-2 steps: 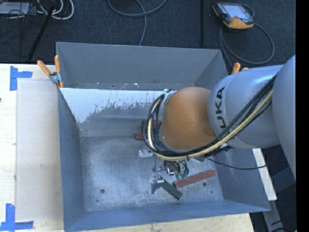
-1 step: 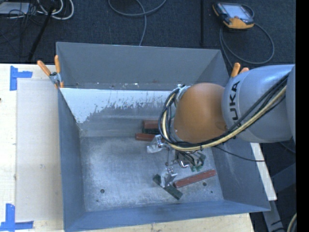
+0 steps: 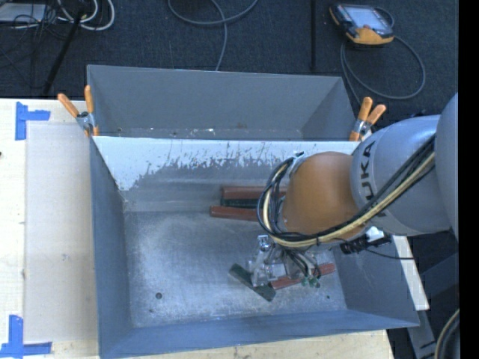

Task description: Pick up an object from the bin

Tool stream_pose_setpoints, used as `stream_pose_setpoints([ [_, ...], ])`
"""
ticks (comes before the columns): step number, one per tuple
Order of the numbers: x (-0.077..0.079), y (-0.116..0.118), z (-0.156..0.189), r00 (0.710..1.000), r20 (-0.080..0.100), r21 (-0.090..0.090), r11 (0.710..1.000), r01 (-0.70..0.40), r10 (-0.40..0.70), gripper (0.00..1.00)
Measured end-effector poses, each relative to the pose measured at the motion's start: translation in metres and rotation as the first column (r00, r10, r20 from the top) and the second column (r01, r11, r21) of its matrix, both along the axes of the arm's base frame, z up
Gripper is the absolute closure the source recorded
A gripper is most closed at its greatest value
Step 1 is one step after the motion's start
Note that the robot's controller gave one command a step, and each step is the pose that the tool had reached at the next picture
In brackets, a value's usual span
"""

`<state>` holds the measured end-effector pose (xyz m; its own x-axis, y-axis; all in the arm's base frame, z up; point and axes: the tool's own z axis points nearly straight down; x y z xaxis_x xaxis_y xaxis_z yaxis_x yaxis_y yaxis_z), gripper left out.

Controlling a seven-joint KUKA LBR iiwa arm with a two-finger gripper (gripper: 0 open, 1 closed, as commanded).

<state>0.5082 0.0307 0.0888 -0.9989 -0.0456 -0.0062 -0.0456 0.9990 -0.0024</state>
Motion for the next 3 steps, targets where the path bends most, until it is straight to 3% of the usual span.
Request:
stream_pose_setpoints([
  [1, 0.0020, 0.0022, -0.0001, 1.000, 0.010, 0.004, 1.000, 0.000, 0.000, 0.00],
  [2, -0.0005, 0.0003, -0.0005, 1.000, -0.002, 0.001, 1.000, 0.002, -0.002, 1.00],
  [3, -0.0028, 0.0017, -0.0046, 1.000, -0.007, 0.003, 1.000, 0.002, -0.002, 0.00],
])
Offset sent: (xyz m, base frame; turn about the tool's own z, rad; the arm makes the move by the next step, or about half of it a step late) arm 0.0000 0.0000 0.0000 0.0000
